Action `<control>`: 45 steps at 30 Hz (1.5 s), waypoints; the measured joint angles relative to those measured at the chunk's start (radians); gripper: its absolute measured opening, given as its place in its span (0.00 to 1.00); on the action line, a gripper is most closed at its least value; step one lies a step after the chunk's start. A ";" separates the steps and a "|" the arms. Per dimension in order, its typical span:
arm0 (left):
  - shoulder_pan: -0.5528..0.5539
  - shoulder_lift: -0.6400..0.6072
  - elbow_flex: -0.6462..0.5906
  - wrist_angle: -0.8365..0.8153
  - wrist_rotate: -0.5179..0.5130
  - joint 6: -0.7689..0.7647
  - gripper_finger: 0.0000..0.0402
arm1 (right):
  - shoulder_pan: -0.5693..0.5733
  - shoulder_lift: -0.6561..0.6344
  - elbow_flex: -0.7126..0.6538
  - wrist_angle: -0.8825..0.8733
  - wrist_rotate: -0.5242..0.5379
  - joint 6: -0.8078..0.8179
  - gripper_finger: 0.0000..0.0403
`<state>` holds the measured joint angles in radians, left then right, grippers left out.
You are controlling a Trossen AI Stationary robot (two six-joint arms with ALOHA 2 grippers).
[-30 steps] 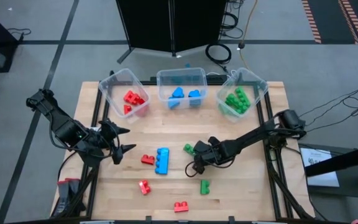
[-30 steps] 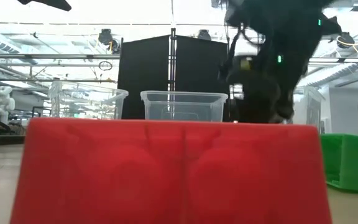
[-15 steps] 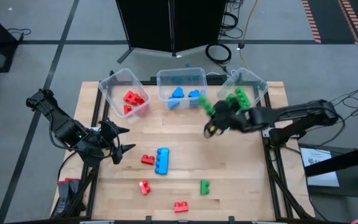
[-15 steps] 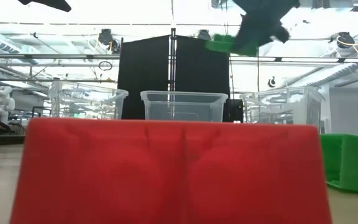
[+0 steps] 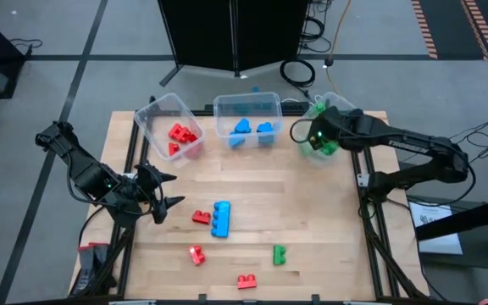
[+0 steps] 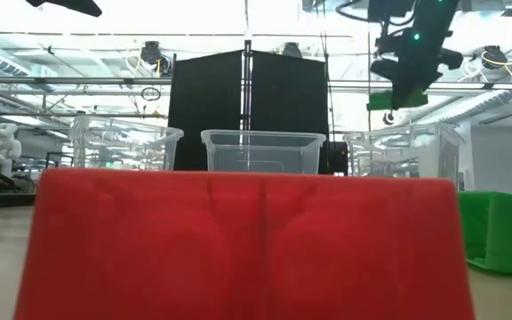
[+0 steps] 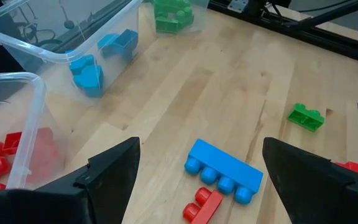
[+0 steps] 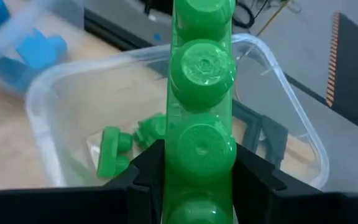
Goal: Sort blocks
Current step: Put the green game piece into the right transparent bin
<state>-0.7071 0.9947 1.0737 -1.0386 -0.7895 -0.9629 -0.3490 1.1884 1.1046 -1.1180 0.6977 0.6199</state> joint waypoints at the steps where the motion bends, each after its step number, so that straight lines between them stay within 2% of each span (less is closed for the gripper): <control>1: 0.000 0.000 0.000 0.000 0.000 0.000 0.84 | -0.021 0.007 0.000 0.007 -0.018 -0.026 0.29; 9: 0.000 0.000 0.000 0.000 0.000 0.000 0.84 | -0.151 0.112 0.000 0.018 -0.101 -0.130 0.29; 15: 0.000 0.000 0.000 0.000 0.004 0.000 0.84 | -0.209 0.178 0.000 0.015 -0.131 -0.186 0.29; 19: 0.000 0.000 0.000 0.000 0.008 0.000 0.84 | -0.229 0.202 0.000 0.033 -0.187 -0.231 0.30; 21: 0.000 0.000 0.000 0.000 0.008 0.000 0.84 | -0.233 0.203 0.000 0.041 -0.203 -0.241 0.38; 26: 0.000 0.000 0.000 0.000 0.009 0.000 0.84 | -0.233 0.178 0.000 0.042 -0.207 -0.235 0.65; 29: 0.000 0.000 0.000 0.000 0.010 0.000 0.84 | -0.232 0.149 0.001 0.032 -0.208 -0.233 0.72; 32: 0.000 0.000 0.000 0.000 0.011 0.000 0.84 | -0.233 0.109 0.027 0.012 -0.263 -0.242 0.73; 34: 0.000 0.000 0.000 0.000 0.011 0.001 0.84 | -0.230 0.072 0.070 0.015 -0.328 -0.270 0.72; 36: 0.000 0.000 0.000 -0.001 0.011 0.001 0.84 | -0.219 0.039 0.124 0.028 -0.439 -0.281 0.70; 40: 0.000 0.000 0.000 -0.002 0.013 0.001 0.84 | -0.159 -0.019 0.211 0.111 -0.827 -0.235 0.69; 42: 0.000 0.000 0.000 -0.002 0.014 0.001 0.84 | -0.095 -0.036 0.221 0.177 -0.985 -0.198 0.69; 45: 0.000 0.000 0.000 -0.003 0.014 0.001 0.84 | 0.052 -0.038 0.220 0.280 -1.059 -0.148 0.70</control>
<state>-0.7071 0.9947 1.0737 -1.0416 -0.7750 -0.9619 -0.2972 1.1509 1.3251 -0.8380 -0.3610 0.4716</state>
